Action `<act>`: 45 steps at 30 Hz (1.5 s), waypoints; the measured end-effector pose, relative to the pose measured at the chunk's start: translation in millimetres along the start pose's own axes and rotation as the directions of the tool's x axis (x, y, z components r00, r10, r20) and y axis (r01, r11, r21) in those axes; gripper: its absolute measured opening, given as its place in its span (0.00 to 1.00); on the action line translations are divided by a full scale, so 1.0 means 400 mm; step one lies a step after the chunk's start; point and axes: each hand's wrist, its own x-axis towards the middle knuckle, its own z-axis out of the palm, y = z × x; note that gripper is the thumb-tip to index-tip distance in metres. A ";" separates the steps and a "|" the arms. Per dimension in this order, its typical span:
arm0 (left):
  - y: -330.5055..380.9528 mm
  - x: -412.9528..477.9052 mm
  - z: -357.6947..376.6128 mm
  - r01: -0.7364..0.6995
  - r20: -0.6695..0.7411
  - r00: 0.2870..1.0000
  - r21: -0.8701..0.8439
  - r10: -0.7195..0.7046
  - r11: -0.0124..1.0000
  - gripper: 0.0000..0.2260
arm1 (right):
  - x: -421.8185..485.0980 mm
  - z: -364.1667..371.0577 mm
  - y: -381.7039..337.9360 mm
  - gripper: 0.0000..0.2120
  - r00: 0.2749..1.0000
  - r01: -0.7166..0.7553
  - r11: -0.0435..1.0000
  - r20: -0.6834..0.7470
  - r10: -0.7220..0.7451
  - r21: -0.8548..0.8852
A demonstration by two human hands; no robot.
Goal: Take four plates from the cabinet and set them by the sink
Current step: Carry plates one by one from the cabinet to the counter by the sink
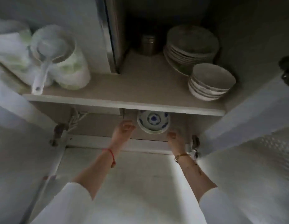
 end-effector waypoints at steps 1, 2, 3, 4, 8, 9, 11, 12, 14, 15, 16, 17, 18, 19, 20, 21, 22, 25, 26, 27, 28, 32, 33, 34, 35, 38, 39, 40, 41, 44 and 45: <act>-0.021 0.049 0.027 -0.014 0.006 1.000 0.006 0.014 1.000 0.12 | 0.058 0.022 0.036 0.07 1.000 0.021 0.999 -0.005 -0.021 -0.039; -0.041 0.098 0.054 -0.019 0.009 1.000 0.004 0.019 1.000 0.13 | 0.110 0.041 0.068 0.06 0.999 0.049 0.995 -0.008 -0.050 -0.091; -0.055 0.142 0.077 -0.021 0.004 1.000 -0.013 0.021 1.000 0.14 | 0.156 0.058 0.087 0.07 0.996 0.085 0.988 -0.023 -0.088 -0.127; -0.068 0.178 0.098 -0.013 -0.005 1.000 -0.040 0.013 0.999 0.16 | 0.193 0.070 0.104 0.08 0.992 0.114 0.984 -0.029 -0.119 -0.140; -0.138 0.323 0.165 -0.048 -0.023 0.999 -0.019 0.048 0.999 0.21 | 0.327 0.116 0.157 0.18 0.994 0.103 0.972 -0.018 -0.109 -0.210; -0.154 0.348 0.175 -0.062 -0.014 0.998 0.009 0.062 0.998 0.22 | 0.360 0.130 0.174 0.18 0.992 0.118 0.968 -0.023 -0.126 -0.221; -0.173 0.388 0.193 -0.102 -0.029 0.994 0.075 0.105 0.992 0.24 | 0.409 0.154 0.194 0.14 0.980 0.174 0.959 -0.053 -0.190 -0.222; -0.179 0.403 0.203 -0.115 -0.030 0.992 0.102 0.119 0.988 0.24 | 0.430 0.161 0.204 0.13 0.977 0.180 0.960 -0.073 -0.200 -0.214; -0.184 0.429 0.219 -0.132 -0.026 0.990 0.120 0.136 0.984 0.19 | 0.462 0.171 0.212 0.12 0.974 0.178 0.965 -0.106 -0.201 -0.193; -0.185 0.440 0.226 -0.142 -0.025 0.989 0.128 0.147 0.982 0.17 | 0.479 0.174 0.220 0.11 0.973 0.179 0.967 -0.115 -0.201 -0.181; -0.184 0.447 0.231 -0.153 -0.019 0.987 0.142 0.157 0.978 0.16 | 0.487 0.173 0.220 0.11 0.974 0.176 0.969 -0.114 -0.197 -0.171; -0.185 0.456 0.236 -0.166 -0.008 0.986 0.168 0.169 0.972 0.15 | 0.496 0.173 0.221 0.11 0.974 0.180 0.968 -0.103 -0.200 -0.175; -0.187 0.461 0.239 -0.173 0.003 0.985 0.195 0.175 0.966 0.16 | 0.501 0.172 0.222 0.11 0.974 0.188 0.963 -0.089 -0.208 -0.194; -0.186 0.464 0.242 -0.182 0.015 0.983 0.202 0.183 0.962 0.18 | 0.503 0.172 0.220 0.12 0.972 0.199 0.955 -0.079 -0.220 -0.218; -0.183 0.462 0.242 -0.179 0.018 0.984 0.194 0.179 0.964 0.21 | 0.502 0.172 0.217 0.13 0.968 0.215 0.946 -0.072 -0.239 -0.241; -0.179 0.463 0.246 -0.184 0.019 0.983 0.182 0.183 0.966 0.22 | 0.506 0.173 0.219 0.14 0.965 0.226 0.941 -0.070 -0.251 -0.251; -0.173 0.457 0.249 -0.189 0.020 0.982 0.182 0.188 0.965 0.22 | 0.502 0.174 0.216 0.15 0.961 0.242 0.938 -0.073 -0.267 -0.247; -0.172 0.452 0.256 -0.192 -0.006 0.981 0.172 0.196 0.966 0.22 | 0.482 0.170 0.206 0.15 0.952 0.270 0.935 -0.083 -0.295 -0.229; -0.177 0.448 0.255 -0.185 -0.019 0.982 0.142 0.189 0.972 0.22 | 0.464 0.166 0.196 0.15 0.958 0.257 0.941 -0.069 -0.277 -0.219; -0.180 0.441 0.254 -0.186 -0.025 0.982 0.099 0.189 0.977 0.23 | 0.451 0.162 0.193 0.15 0.965 0.237 0.948 -0.060 -0.255 -0.213; -0.187 0.437 0.251 -0.187 -0.036 0.981 0.059 0.189 0.981 0.23 | 0.434 0.159 0.189 0.15 0.967 0.232 0.952 -0.057 -0.248 -0.202; -0.219 0.409 0.223 -0.205 -0.080 0.976 -0.045 0.201 0.978 0.13 | 0.359 0.166 0.181 0.11 0.964 0.255 0.964 -0.060 -0.259 -0.076; -0.224 0.394 0.213 -0.223 -0.090 0.972 -0.064 0.217 0.973 0.14 | 0.338 0.171 0.177 0.10 0.963 0.261 0.965 -0.052 -0.263 -0.035; -0.232 0.383 0.200 -0.238 -0.093 0.969 -0.076 0.230 0.968 0.14 | 0.323 0.178 0.179 0.11 0.965 0.259 0.966 -0.045 -0.258 0.000; -0.239 0.371 0.190 -0.257 -0.100 0.963 -0.072 0.250 0.964 0.14 | 0.307 0.184 0.182 0.12 0.967 0.255 0.966 -0.038 -0.253 0.042; -0.266 0.332 0.146 -0.298 -0.132 0.947 -0.023 0.293 0.954 0.20 | 0.253 0.200 0.183 0.16 0.972 0.235 0.966 -0.001 -0.236 0.110; -0.277 0.321 0.131 -0.300 -0.146 0.945 -0.029 0.293 0.954 0.22 | 0.237 0.206 0.181 0.17 0.973 0.229 0.965 0.003 -0.231 0.126; -0.281 0.304 0.115 -0.300 -0.155 0.945 -0.054 0.289 0.952 0.22 | 0.218 0.211 0.173 0.18 0.974 0.225 0.964 0.002 -0.227 0.143; -0.289 0.286 0.099 -0.288 -0.162 0.949 -0.085 0.272 0.954 0.20 | 0.197 0.215 0.166 0.18 0.975 0.221 0.963 0.002 -0.224 0.152; -0.284 0.196 0.051 -0.233 -0.183 0.960 -0.116 0.210 0.966 0.16 | 0.112 0.209 0.127 0.19 0.975 0.215 0.967 0.030 -0.221 0.138; -0.276 0.156 0.033 -0.219 -0.192 0.961 -0.086 0.200 0.972 0.15 | 0.080 0.202 0.113 0.19 0.976 0.208 0.970 0.036 -0.214 0.126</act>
